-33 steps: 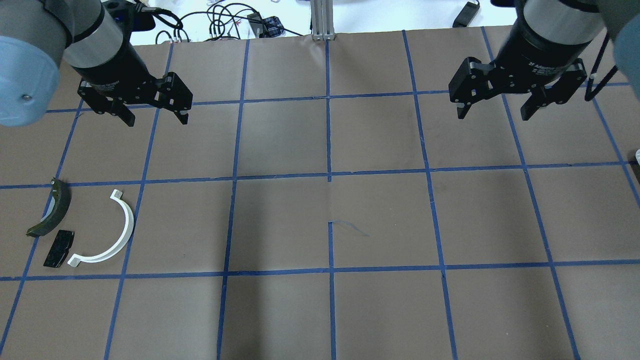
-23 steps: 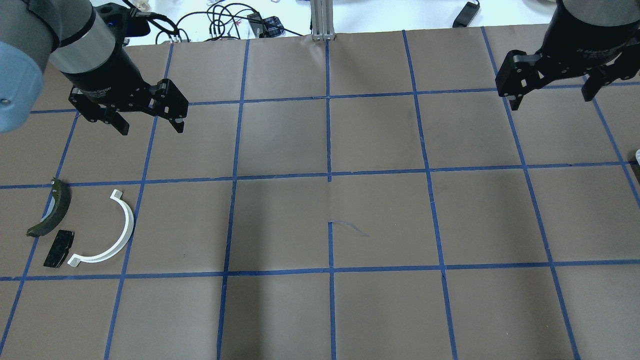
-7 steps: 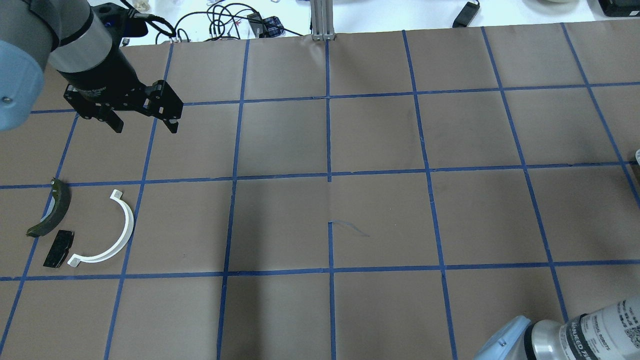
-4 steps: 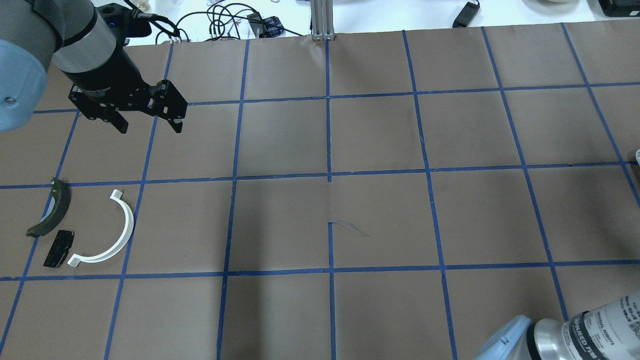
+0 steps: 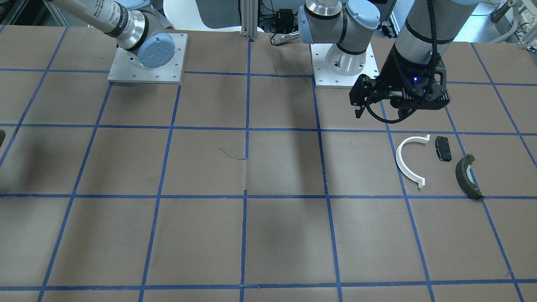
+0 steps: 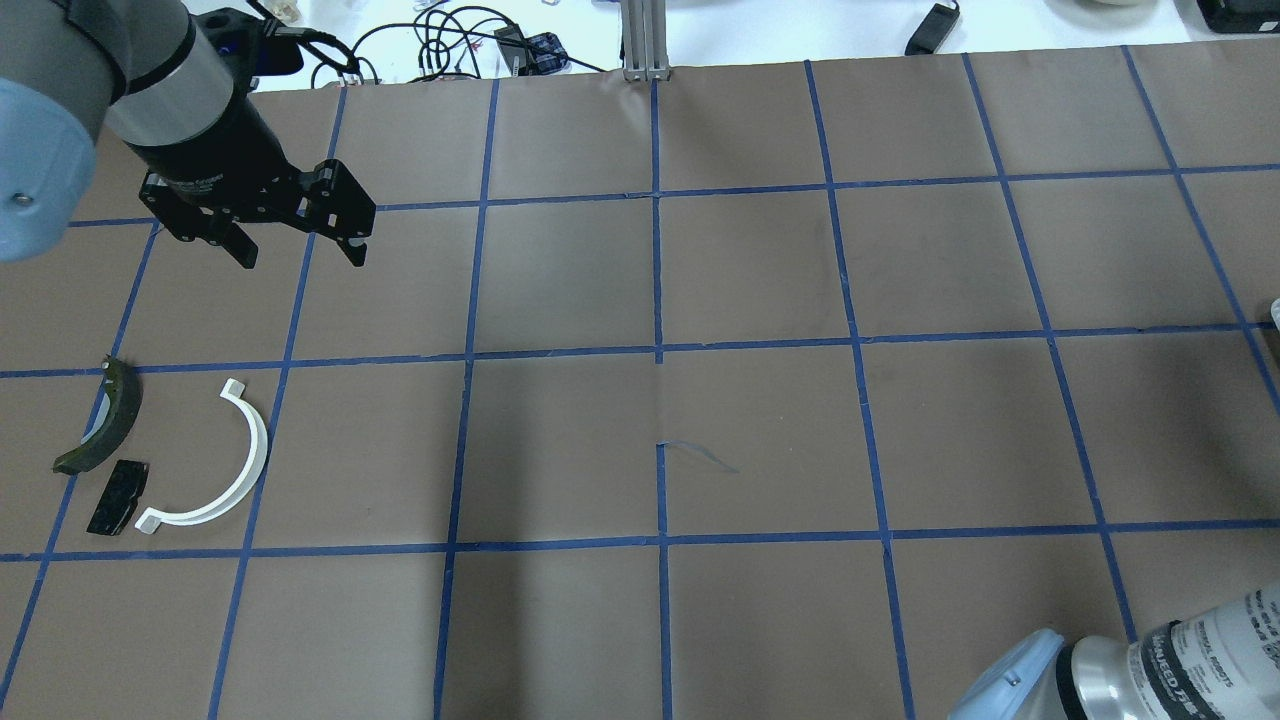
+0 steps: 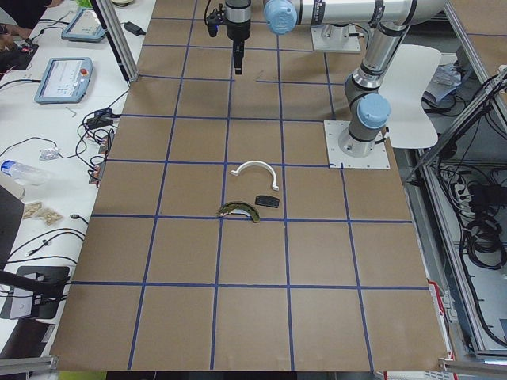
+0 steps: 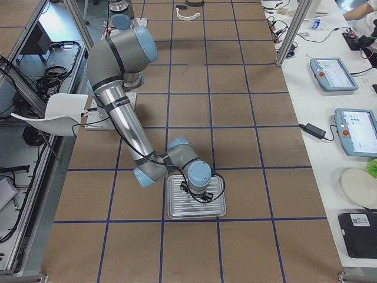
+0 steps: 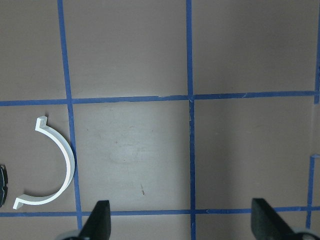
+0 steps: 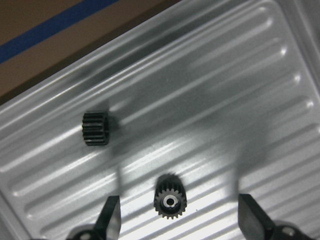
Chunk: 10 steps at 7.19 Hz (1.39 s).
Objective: Place bearing gear from tray to pile
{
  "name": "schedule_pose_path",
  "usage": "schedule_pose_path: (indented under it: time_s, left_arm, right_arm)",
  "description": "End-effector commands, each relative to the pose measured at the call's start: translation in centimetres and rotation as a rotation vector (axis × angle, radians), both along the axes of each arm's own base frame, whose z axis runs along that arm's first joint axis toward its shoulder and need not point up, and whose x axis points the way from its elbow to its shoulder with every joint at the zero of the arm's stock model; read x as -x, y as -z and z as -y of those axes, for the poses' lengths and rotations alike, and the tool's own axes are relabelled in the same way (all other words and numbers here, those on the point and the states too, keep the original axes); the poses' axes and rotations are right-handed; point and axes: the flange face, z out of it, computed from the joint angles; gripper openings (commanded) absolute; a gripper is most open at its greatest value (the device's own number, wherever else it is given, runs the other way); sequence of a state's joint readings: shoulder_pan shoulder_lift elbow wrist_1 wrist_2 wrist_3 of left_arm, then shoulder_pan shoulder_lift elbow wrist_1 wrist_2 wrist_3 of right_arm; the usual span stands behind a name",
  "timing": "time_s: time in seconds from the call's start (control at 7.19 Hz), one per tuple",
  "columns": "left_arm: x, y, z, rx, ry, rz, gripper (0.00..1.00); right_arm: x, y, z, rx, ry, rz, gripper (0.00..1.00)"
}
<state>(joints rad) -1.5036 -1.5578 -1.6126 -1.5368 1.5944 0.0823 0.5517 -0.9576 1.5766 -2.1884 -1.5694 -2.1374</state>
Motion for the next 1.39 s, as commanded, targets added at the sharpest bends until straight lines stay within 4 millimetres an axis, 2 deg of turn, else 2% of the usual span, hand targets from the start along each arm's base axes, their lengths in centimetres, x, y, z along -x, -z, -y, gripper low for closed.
schedule_pose_path:
  time_s: [0.0, 0.14, 0.28, 0.42, 0.56, 0.7, 0.83, 1.25]
  left_arm:
    - [-0.2, -0.1, -0.1, -0.002, 0.002, 0.011, 1.00]
    - [-0.3, 0.0, -0.1, -0.005, 0.011, 0.017, 1.00]
    - [-0.3, 0.3, 0.2, -0.008, 0.011, 0.016, 1.00]
    - [-0.3, 0.1, 0.0, -0.004, 0.011, 0.018, 1.00]
    - [-0.3, 0.0, -0.1, -0.004, 0.011, 0.018, 1.00]
    - [-0.3, 0.0, -0.1, -0.002, 0.011, 0.018, 1.00]
    - [-0.2, 0.4, 0.2, -0.011, 0.011, 0.016, 1.00]
    - [-0.3, 0.0, 0.0, 0.002, 0.011, 0.017, 1.00]
  right_arm:
    - [-0.3, 1.0, -0.5, 0.009, 0.029, -0.025, 0.71]
    - [-0.8, 1.3, -0.8, 0.022, 0.069, -0.047, 0.66]
    - [-1.1, 1.1, -1.0, 0.031, 0.069, -0.064, 0.54]
    - [-1.0, 0.9, -0.9, 0.032, 0.069, -0.073, 0.47]
    - [-0.9, 0.7, -1.1, 0.018, 0.070, -0.085, 0.42]
    - [-1.0, -0.1, -1.2, 0.020, 0.073, -0.091, 0.41]
    - [-1.1, -0.9, -1.3, 0.022, 0.075, -0.094, 0.35]
    - [-1.6, -0.2, -1.4, 0.024, 0.074, -0.080, 0.35]
